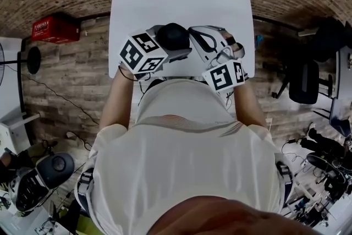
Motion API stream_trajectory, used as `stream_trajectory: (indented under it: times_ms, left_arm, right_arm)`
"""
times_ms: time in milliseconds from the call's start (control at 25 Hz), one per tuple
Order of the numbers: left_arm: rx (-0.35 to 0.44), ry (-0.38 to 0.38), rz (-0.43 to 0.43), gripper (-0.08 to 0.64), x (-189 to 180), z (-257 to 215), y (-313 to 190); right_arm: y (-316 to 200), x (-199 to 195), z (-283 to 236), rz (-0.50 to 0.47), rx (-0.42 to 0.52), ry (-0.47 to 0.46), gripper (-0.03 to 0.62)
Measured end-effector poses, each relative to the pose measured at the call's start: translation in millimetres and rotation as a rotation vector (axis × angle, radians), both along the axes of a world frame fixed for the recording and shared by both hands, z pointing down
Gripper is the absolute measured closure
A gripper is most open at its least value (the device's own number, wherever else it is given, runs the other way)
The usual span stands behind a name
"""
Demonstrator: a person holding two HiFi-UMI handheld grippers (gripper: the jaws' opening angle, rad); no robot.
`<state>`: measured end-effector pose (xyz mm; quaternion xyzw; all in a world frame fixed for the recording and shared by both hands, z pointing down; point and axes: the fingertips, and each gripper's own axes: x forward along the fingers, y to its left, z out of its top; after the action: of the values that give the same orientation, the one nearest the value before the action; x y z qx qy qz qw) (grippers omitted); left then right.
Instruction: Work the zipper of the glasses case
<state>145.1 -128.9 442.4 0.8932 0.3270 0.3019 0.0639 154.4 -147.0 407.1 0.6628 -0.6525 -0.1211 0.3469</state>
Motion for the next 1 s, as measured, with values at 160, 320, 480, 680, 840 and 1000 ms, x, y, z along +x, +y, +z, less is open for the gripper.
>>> stream_trajectory:
  times_ms: [160, 320, 480, 680, 840, 1000]
  left_arm:
    - [0.060, -0.018, 0.032, 0.285, 1.5, 16.8, 4.8]
    - [0.127, -0.053, 0.067, 0.284, -0.7, 30.1, 8.7]
    - [0.232, -0.111, 0.115, 0.284, -5.5, 47.3, 6.4]
    - [0.314, -0.172, 0.143, 0.284, -6.7, 63.8, 0.7]
    - [0.360, -0.224, 0.185, 0.284, -9.8, 74.9, 1.5]
    - [0.481, -0.255, 0.228, 0.284, -9.6, 91.1, -8.1]
  right_arm:
    - [-0.7, -0.3, -9.2, -0.008, 0.015, 0.021, 0.535]
    - [0.9, -2.0, -10.8, -0.024, -0.003, 0.063, 0.535]
    - [0.3, -5.2, -7.9, -0.042, -0.025, 0.095, 0.531]
    - [-3.6, -6.6, -1.8, -0.063, -0.056, 0.116, 0.529]
    - [-2.4, -8.5, 6.5, -0.091, -0.097, 0.137, 0.529]
    - [-3.2, -15.9, 18.8, -0.145, -0.157, 0.169, 0.526]
